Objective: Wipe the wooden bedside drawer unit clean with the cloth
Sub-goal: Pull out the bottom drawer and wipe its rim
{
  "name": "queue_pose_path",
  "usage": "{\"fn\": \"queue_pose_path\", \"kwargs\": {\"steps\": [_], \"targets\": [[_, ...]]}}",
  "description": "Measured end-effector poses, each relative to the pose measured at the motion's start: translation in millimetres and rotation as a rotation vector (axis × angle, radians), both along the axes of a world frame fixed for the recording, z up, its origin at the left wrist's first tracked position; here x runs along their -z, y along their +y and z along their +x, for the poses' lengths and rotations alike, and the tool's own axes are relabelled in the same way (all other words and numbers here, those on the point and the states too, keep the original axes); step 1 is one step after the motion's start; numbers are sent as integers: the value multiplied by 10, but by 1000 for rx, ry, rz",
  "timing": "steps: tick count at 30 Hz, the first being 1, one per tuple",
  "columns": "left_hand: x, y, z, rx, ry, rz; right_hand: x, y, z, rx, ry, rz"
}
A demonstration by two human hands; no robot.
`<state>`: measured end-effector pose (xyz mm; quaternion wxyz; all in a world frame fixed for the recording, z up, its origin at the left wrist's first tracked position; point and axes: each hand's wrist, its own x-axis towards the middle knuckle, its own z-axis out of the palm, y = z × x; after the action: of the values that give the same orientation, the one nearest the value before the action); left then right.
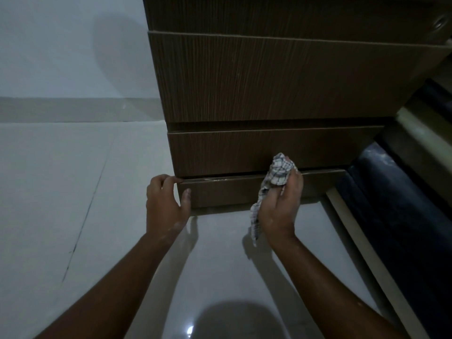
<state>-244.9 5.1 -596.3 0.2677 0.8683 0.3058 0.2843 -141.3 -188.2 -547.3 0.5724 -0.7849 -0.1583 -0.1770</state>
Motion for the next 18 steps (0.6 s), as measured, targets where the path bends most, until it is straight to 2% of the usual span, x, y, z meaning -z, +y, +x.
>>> {"fn": "queue_pose_path", "kwargs": {"steps": [8, 11, 14, 18], "targets": [[133, -223, -111, 5, -39, -74, -51, 149, -11, -101, -91, -25], [111, -271, -162, 22, -108, -140, -29, 241, -62, -186, -97, -81], [88, -281, -212, 106, -155, -143, 33, 356, -127, -292, -87, -279], [111, -211, -236, 171, -148, -56, 166, 552, -234, -444, -232, -627]]}}
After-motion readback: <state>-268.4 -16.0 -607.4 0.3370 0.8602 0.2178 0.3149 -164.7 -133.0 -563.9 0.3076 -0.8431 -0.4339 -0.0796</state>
